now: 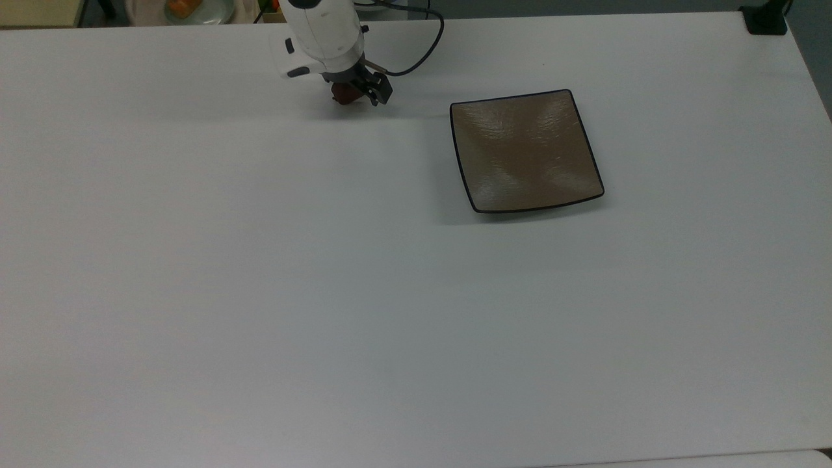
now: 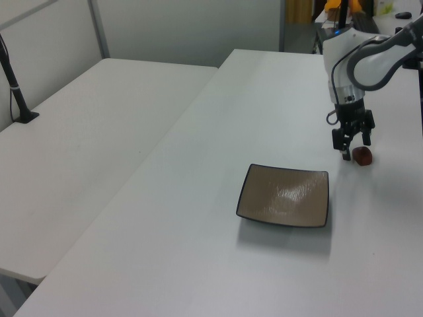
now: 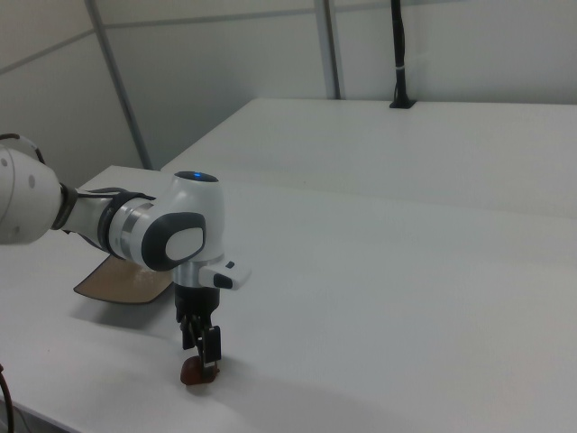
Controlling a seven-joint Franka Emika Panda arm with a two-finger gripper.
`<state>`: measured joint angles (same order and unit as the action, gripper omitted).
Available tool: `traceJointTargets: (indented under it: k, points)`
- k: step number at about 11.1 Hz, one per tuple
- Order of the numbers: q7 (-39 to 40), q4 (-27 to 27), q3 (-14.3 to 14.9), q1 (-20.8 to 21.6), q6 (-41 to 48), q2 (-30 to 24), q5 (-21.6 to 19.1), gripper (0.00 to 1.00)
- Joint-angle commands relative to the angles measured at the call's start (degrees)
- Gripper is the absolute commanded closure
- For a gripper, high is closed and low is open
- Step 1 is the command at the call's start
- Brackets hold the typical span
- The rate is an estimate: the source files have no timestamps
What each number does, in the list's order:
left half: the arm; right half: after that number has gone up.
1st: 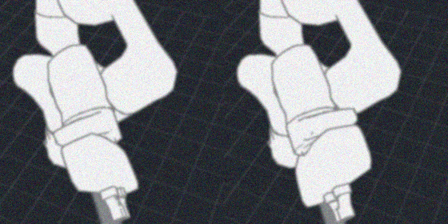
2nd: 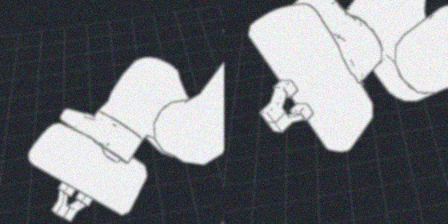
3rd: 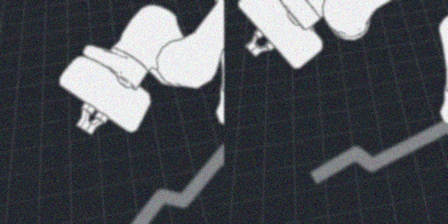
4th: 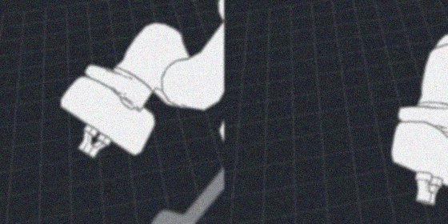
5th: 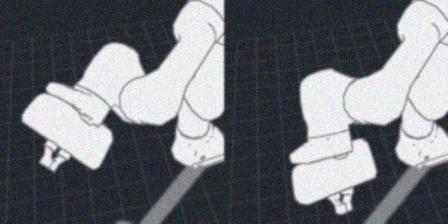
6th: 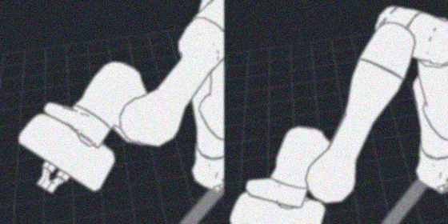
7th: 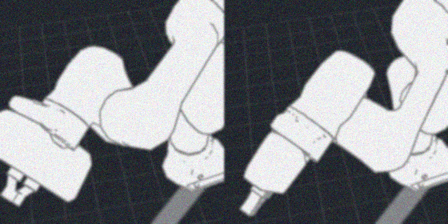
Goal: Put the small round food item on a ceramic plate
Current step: 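Lower the gripper over the red food item and close on it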
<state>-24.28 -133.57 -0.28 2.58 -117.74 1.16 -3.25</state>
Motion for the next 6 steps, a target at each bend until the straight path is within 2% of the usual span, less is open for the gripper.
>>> traceJointTargets:
  k: [1,3,4,5,6]
  points:
    - [-2.5,-0.7,0.2,0.1,-0.7,0.3,-0.7,0.01]
    - [-2.6,-0.6,0.4,0.0,0.4,0.2,-0.7,0.23]
    - [-2.5,-0.6,0.4,0.0,0.6,0.2,-0.7,0.37]
    - [-2.3,-0.4,0.4,0.2,1.1,0.3,-0.5,0.56]
    - [-2.3,-0.3,0.4,0.4,1.5,0.4,-0.4,0.62]
